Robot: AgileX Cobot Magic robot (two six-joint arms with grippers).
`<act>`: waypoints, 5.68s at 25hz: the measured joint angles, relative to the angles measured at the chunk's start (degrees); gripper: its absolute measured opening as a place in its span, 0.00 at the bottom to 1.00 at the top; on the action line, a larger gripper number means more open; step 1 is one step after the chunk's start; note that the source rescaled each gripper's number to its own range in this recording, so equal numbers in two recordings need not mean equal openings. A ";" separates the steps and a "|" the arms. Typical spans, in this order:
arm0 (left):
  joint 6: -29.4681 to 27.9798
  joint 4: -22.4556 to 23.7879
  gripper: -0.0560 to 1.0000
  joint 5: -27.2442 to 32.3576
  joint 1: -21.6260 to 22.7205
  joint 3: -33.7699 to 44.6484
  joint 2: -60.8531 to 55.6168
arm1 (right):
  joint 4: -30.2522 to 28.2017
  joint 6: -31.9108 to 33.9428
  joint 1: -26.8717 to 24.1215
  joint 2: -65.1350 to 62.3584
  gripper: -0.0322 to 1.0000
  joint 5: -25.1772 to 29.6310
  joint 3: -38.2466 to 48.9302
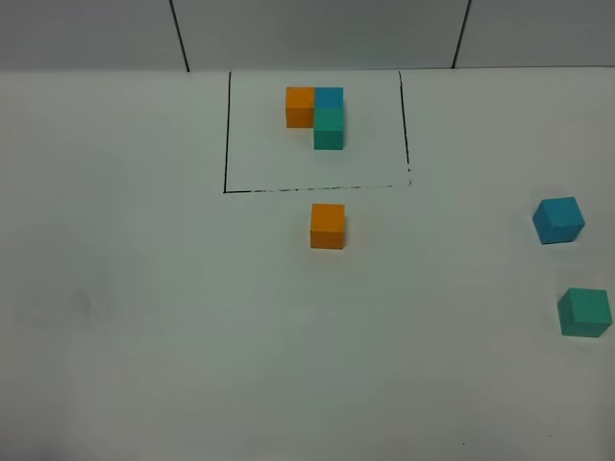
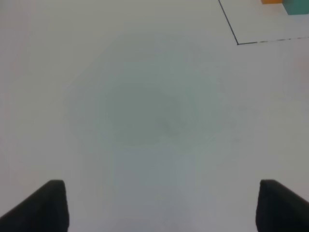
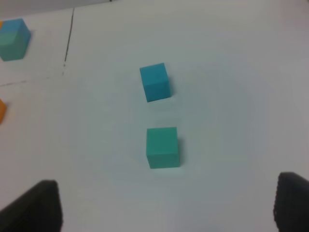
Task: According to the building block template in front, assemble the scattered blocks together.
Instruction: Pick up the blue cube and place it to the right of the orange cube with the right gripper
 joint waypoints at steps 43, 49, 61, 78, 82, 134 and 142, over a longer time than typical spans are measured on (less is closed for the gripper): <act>0.00 0.00 0.70 0.00 0.00 0.00 0.00 | -0.06 0.12 0.00 9.11 0.78 -0.90 -2.25; 0.00 0.00 0.70 0.00 0.00 0.00 0.00 | -2.66 0.07 0.00 31.13 0.78 -3.76 -10.27; 0.00 0.00 0.70 0.00 0.00 0.00 0.00 | -1.19 -7.07 0.00 78.25 0.78 -10.91 -29.20; 0.00 0.00 0.70 0.00 0.00 0.00 0.00 | 2.99 -18.01 0.00 104.47 0.78 -22.25 -36.66; 0.00 0.00 0.70 0.00 0.00 0.00 0.00 | 2.99 -18.07 0.00 107.47 0.78 -22.59 -37.54; 0.00 0.00 0.70 0.00 0.00 0.00 0.00 | -1.53 -39.08 12.64 112.82 0.05 -16.34 -49.42; 0.00 0.00 0.70 0.00 0.00 0.00 0.00 | -1.96 -58.13 26.15 119.03 0.05 -3.08 -63.29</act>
